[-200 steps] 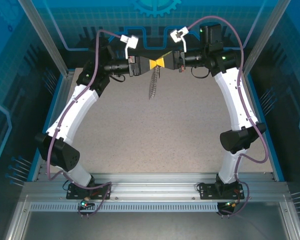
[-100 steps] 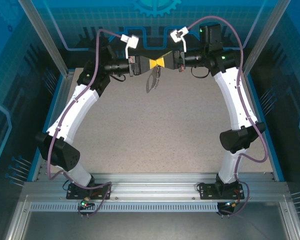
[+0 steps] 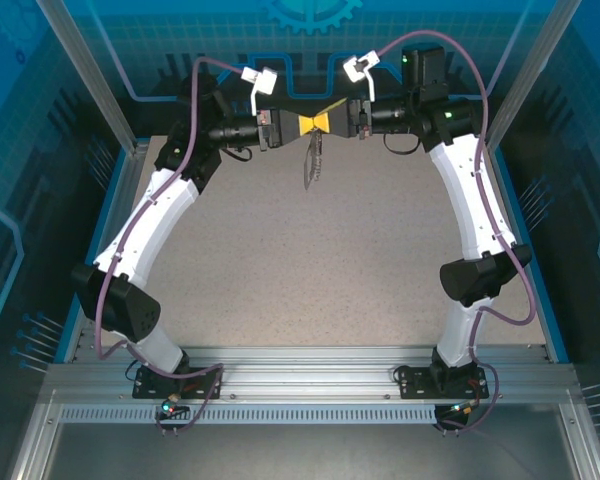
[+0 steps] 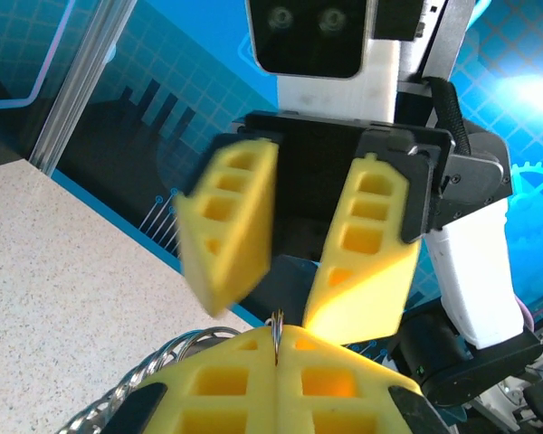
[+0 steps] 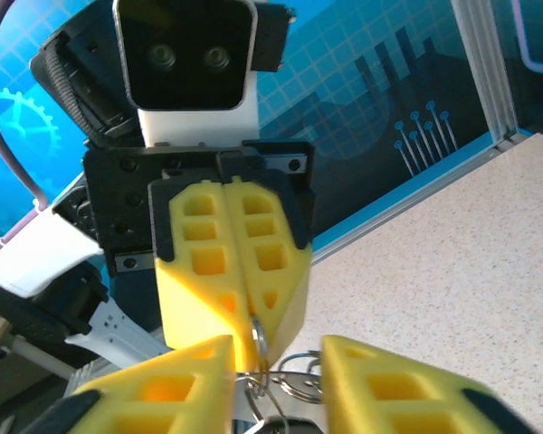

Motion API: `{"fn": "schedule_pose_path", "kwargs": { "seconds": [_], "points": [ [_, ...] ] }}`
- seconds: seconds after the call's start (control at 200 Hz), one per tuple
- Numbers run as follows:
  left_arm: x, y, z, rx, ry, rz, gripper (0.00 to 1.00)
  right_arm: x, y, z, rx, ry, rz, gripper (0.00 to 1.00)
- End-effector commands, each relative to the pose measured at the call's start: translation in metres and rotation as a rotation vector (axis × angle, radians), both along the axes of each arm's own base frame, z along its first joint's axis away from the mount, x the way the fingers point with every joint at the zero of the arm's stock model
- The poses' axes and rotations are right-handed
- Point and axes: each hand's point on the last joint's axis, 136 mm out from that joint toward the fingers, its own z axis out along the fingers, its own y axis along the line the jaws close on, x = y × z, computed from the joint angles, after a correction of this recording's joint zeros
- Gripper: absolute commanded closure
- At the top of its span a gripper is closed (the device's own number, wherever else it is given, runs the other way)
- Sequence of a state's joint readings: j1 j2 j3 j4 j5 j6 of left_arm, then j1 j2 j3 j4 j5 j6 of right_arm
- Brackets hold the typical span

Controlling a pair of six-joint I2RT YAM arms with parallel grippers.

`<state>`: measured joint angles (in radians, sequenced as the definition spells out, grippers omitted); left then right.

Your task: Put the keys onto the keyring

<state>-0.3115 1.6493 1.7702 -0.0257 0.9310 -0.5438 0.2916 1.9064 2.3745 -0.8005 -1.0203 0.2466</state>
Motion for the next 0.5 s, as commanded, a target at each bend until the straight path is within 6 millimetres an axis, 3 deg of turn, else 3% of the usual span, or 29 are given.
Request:
{"fn": "schedule_pose_path", "kwargs": {
  "seconds": [0.0,0.13,0.24,0.495],
  "points": [
    [-0.003,0.001,0.021,-0.035,-0.058,0.022,1.00,0.003,-0.026,0.029,0.040,-0.047,-0.114,0.54],
    [-0.003,0.002,0.028,-0.062,-0.064,0.047,1.00,0.010,-0.050,0.036,0.045,-0.072,-0.284,0.48],
    [-0.004,0.002,0.034,-0.085,-0.064,0.056,1.00,0.011,-0.061,0.027,0.036,-0.067,-0.400,0.45],
    [-0.008,-0.004,0.042,-0.105,-0.058,0.071,1.00,-0.020,-0.040,0.003,0.018,-0.086,-0.387,0.38]
  ]
}}
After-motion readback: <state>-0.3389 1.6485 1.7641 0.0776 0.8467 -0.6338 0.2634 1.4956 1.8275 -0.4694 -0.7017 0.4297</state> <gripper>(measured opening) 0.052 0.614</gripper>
